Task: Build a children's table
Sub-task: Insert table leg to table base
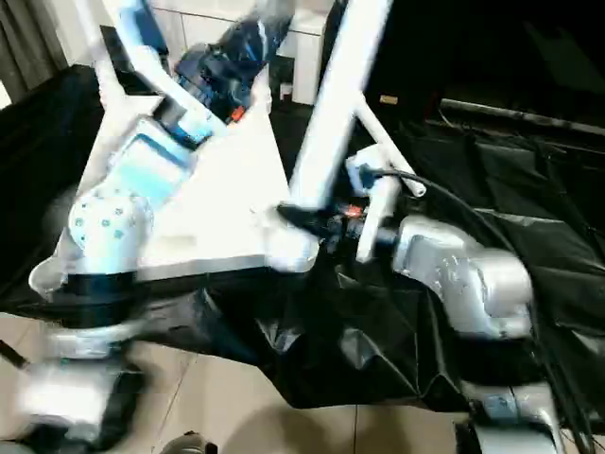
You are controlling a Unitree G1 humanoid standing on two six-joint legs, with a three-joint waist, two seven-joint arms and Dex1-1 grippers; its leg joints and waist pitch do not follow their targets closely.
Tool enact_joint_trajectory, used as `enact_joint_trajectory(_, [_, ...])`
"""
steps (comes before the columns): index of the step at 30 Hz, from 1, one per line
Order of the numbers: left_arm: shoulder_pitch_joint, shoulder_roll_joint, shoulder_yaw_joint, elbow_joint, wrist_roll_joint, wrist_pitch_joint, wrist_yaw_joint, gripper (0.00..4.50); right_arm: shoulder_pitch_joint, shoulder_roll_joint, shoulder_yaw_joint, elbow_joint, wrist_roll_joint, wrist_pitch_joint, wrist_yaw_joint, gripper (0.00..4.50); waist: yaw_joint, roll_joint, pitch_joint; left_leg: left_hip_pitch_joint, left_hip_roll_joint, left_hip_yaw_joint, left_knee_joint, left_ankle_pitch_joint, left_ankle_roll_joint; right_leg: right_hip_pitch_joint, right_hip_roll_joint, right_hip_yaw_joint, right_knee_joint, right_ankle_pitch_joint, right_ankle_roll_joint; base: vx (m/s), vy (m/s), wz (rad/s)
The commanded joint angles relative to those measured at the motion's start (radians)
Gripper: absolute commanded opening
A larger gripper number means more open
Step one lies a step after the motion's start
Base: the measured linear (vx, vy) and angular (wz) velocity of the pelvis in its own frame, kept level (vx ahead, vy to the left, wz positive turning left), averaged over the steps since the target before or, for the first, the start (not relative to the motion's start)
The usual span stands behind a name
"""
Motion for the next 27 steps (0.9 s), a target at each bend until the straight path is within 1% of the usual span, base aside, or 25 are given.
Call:
enact_joint_trajectory(1, [0.088, 0.025, -0.06, -0.075, 0.084, 0.019, 0.031, 3.2, 0.033, 0.012, -0.037, -0.056, -0.063, -0.032, -0.102, 1.93, 0.0, -0.019, -0.078, 0.015, 0.025, -0.008, -0.07, -0.149, -0.058, 0.054, -0.066, 0.052, -0.084, -0.259, -0.014, 0.0, 0.0, 0.0])
enact_joint_trajectory(2, [0.165, 0.038, -0.059, -0.133, 0.098, 0.041, 0.057, 3.2, 0.066, 0.017, -0.046, -0.085, -0.106, -0.055, -0.157, 1.93, 0.001, -0.01, -0.078, 0.014, 0.029, -0.009, -0.072, -0.134, -0.064, 0.049, -0.067, 0.052, -0.077, -0.231, -0.036, 0.0, 0.0, 0.0])
enact_joint_trajectory(3, [0.231, 0.051, -0.062, -0.182, 0.117, 0.051, 0.074, 3.2, 0.096, 0.021, -0.05, -0.108, -0.141, -0.072, -0.2, 1.93, -0.002, -0.009, -0.077, 0.014, 0.03, -0.009, -0.071, -0.137, -0.064, 0.048, -0.066, 0.053, -0.075, -0.213, -0.046, 0.0, 0.0, 0.0])
enact_joint_trajectory(4, [0.337, 0.064, -0.063, -0.241, 0.177, 0.014, 0.103, 3.2, 0.142, 0.049, -0.071, -0.14, -0.178, -0.096, -0.272, 1.93, -0.002, -0.001, -0.078, 0.017, 0.03, -0.009, -0.073, -0.149, -0.067, 0.045, -0.064, 0.053, -0.074, -0.196, -0.062, 0.0, 0.0, 0.0])
enact_joint_trajectory(5, [0.345, 0.064, -0.063, -0.246, 0.182, 0.01, 0.106, 3.2, 0.146, 0.052, -0.073, -0.143, -0.181, -0.1, -0.278, 1.93, -0.007, -0.002, -0.075, 0.013, 0.03, -0.008, -0.076, -0.168, -0.063, 0.045, -0.063, 0.053, -0.077, -0.187, -0.066, 0.0, 0.0, 0.0])
enact_joint_trajectory(6, [0.395, 0.066, -0.059, -0.266, 0.201, 0.002, 0.126, 3.2, 0.17, 0.074, -0.089, -0.157, -0.19, -0.119, -0.313, 1.93, -0.005, 0.0, -0.077, 0.018, 0.025, -0.007, -0.074, -0.189, -0.058, 0.044, -0.06, 0.053, -0.079, -0.201, -0.067, 0.0, 0.0, 0.0])
enact_joint_trajectory(7, [0.47, 0.059, -0.055, -0.292, 0.226, -0.014, 0.166, 3.2, 0.223, 0.092, -0.089, -0.173, -0.234, -0.191, -0.353, 1.93, -0.005, 0.001, -0.074, 0.021, 0.025, -0.006, -0.075, -0.209, -0.055, 0.04, -0.059, 0.054, -0.084, -0.216, -0.066, 0.0, 0.0, 0.0])
enact_joint_trajectory(8, [0.505, 0.053, -0.052, -0.305, 0.237, -0.024, 0.183, 3.2, 0.251, 0.095, -0.081, -0.18, -0.262, -0.231, -0.366, 1.93, -0.006, 0.007, -0.068, 0.019, 0.027, -0.008, -0.08, -0.262, -0.058, 0.038, -0.064, 0.054, -0.096, -0.272, -0.057, 0.0, 0.0, 0.0])
enact_joint_trajectory(9, [0.544, 0.046, -0.051, -0.317, 0.251, -0.049, 0.194, 3.2, 0.282, 0.09, -0.066, -0.184, -0.303, -0.273, -0.387, 1.93, -0.003, 0.006, -0.065, 0.024, 0.025, -0.008, -0.081, -0.298, -0.054, 0.036, -0.063, 0.052, -0.103, -0.323, -0.042, 0.0, 0.0, 0.0])
enact_joint_trajectory(10, [0.544, 0.046, -0.051, -0.317, 0.251, -0.049, 0.194, 3.2, 0.282, 0.09, -0.066, -0.184, -0.303, -0.273, -0.387, 1.93, -0.002, 0.006, -0.065, 0.026, 0.026, -0.009, -0.082, -0.311, -0.054, 0.034, -0.063, 0.052, -0.106, -0.344, -0.035, 0.0, 0.0, 0.0])
enact_joint_trajectory(12, [0.627, 0.036, -0.044, -0.332, 0.288, -0.115, 0.216, 3.2, 0.345, 0.121, -0.069, -0.189, -0.355, -0.388, -0.432, 1.93, -0.007, 0.003, -0.06, 0.023, 0.024, -0.013, -0.085, -0.353, -0.047, 0.032, -0.065, 0.05, -0.119, -0.421, -0.003, 0.0, 0.0, 0.0])
enact_joint_trajectory(13, [0.682, 0.045, -0.043, -0.339, 0.314, -0.162, 0.222, 3.2, 0.386, 0.137, -0.074, -0.2, -0.363, -0.396, -0.454, 1.93, -0.009, 0.008, -0.059, 0.023, 0.022, -0.013, -0.085, -0.361, -0.047, 0.031, -0.063, 0.049, -0.12, -0.435, 0.004, 0.0, 0.0, 0.0])
enact_joint_trajectory(15, [0.764, 0.07, -0.045, -0.332, 0.361, -0.219, 0.24, 3.2, 0.458, 0.165, -0.082, -0.232, -0.357, -0.395, -0.469, 1.93, -0.016, 0.007, -0.057, 0.024, 0.019, -0.014, -0.086, -0.388, -0.036, 0.027, -0.057, 0.049, -0.127, -0.466, 0.03, 0.0, 0.0, 0.0])
enact_joint_trajectory(16, [0.786, 0.065, -0.038, -0.331, 0.355, -0.221, 0.242, 3.2, 0.504, 0.171, -0.073, -0.259, -0.342, -0.423, -0.435, 1.93, -0.016, 0.012, -0.057, 0.023, 0.018, -0.016, -0.087, -0.399, -0.033, 0.027, -0.058, 0.048, -0.129, -0.478, 0.032, 0.0, 0.0, 0.0])
enact_joint_trajectory(17, [0.789, 0.062, -0.035, -0.331, 0.351, -0.218, 0.243, 3.2, 0.517, 0.172, -0.069, -0.267, -0.338, -0.435, -0.423, 1.93, -0.021, 0.011, -0.055, 0.027, 0.02, -0.017, -0.087, -0.429, -0.032, 0.023, -0.057, 0.047, -0.134, -0.502, 0.037, 0.0, 0.0, 0.0])
enact_joint_trajectory(18, [0.776, 0.042, -0.017, -0.33, 0.334, -0.195, 0.258, 3.2, 0.54, 0.186, -0.059, -0.28, -0.32, -0.446, -0.411, 1.93, -0.022, 0.019, -0.056, 0.031, 0.02, -0.019, -0.087, -0.445, -0.032, 0.021, -0.057, 0.046, -0.135, -0.507, 0.032, 0.0, 0.0, 0.0])
enact_joint_trajectory(19, [0.762, 0.032, -0.007, -0.326, 0.323, -0.183, 0.265, 3.2, 0.543, 0.195, -0.053, -0.278, -0.312, -0.438, -0.414, 1.93, -0.03, 0.016, -0.054, 0.03, 0.02, -0.021, -0.088, -0.465, -0.029, 0.022, -0.055, 0.041, -0.14, -0.516, 0.026, 0.0, 0.0, 0.0])
enact_joint_trajectory(20, [0.756, 0.027, -0.003, -0.324, 0.319, -0.18, 0.267, 3.2, 0.544, 0.199, -0.05, -0.275, -0.31, -0.438, -0.415, 1.93, -0.035, 0.02, -0.049, 0.029, 0.019, -0.024, -0.09, -0.487, -0.03, 0.022, -0.054, 0.036, -0.144, -0.533, 0.023, 0.0, 0.0, 0.0])
enact_joint_trajectory(21, [0.745, 0.022, -0.001, -0.321, 0.317, -0.174, 0.27, 3.2, 0.541, 0.205, -0.045, -0.266, -0.304, -0.438, -0.414, 1.93, -0.038, 0.019, -0.047, 0.031, 0.018, -0.026, -0.089, -0.499, -0.03, 0.022, -0.055, 0.033, -0.147, -0.549, 0.026, 0.0, 0.0, 0.0])
enact_joint_trajectory(22, [0.741, 0.021, -0.007, -0.32, 0.321, -0.179, 0.267, 3.2, 0.539, 0.212, -0.04, -0.254, -0.298, -0.437, -0.413, 1.93, -0.042, 0.023, -0.041, 0.03, 0.017, -0.029, -0.09, -0.519, -0.03, 0.022, -0.056, 0.03, -0.154, -0.572, 0.031, 0.0, 0.0, 0.0])
enact_joint_trajectory(23, [0.739, 0.025, -0.015, -0.319, 0.329, -0.181, 0.263, 3.2, 0.536, 0.215, -0.033, -0.243, -0.298, -0.441, -0.41, 1.93, -0.046, 0.025, -0.036, 0.033, 0.016, -0.032, -0.092, -0.542, -0.031, 0.023, -0.057, 0.024, -0.16, -0.604, 0.035, 0.0, 0.0, 0.0])
enact_joint_trajectory(24, [0.738, 0.028, -0.024, -0.321, 0.333, -0.188, 0.256, 3.2, 0.533, 0.216, -0.025, -0.234, -0.3, -0.443, -0.407, 1.93, -0.056, 0.022, -0.03, 0.035, 0.017, -0.036, -0.093, -0.572, -0.035, 0.027, -0.058, 0.013, -0.168, -0.639, 0.04, 0.0, 0.0, 0.0])
enact_joint_trajectory(25, [0.74, 0.03, -0.03, -0.321, 0.337, -0.199, 0.251, 3.2, 0.532, 0.216, -0.02, -0.23, -0.303, -0.446, -0.406, 1.93, -0.062, 0.027, -0.027, 0.039, 0.019, -0.039, -0.094, -0.597, -0.038, 0.03, -0.058, 0.005, -0.173, -0.657, 0.041, 0.0, 0.0, 0.0])
enact_joint_trajectory(26, [0.742, 0.032, -0.033, -0.324, 0.338, -0.2, 0.249, 3.2, 0.53, 0.216, -0.013, -0.227, -0.305, -0.448, -0.403, 1.93, -0.071, 0.03, -0.027, 0.036, 0.024, -0.047, -0.1, -0.627, -0.041, 0.045, -0.059, -0.004, -0.171, -0.659, 0.045, -0.04, 0.054, -0.16])
enact_joint_trajectory(27, [0.744, 0.032, -0.036, -0.325, 0.34, -0.203, 0.248, 3.2, 0.529, 0.218, -0.008, -0.226, -0.307, -0.451, -0.398, 1.93, -0.078, 0.041, -0.022, 0.048, 0.034, -0.057, -0.114, -0.724, -0.049, 0.057, -0.055, -0.016, -0.165, -0.651, 0.039, -0.04, 0.054, -0.16])
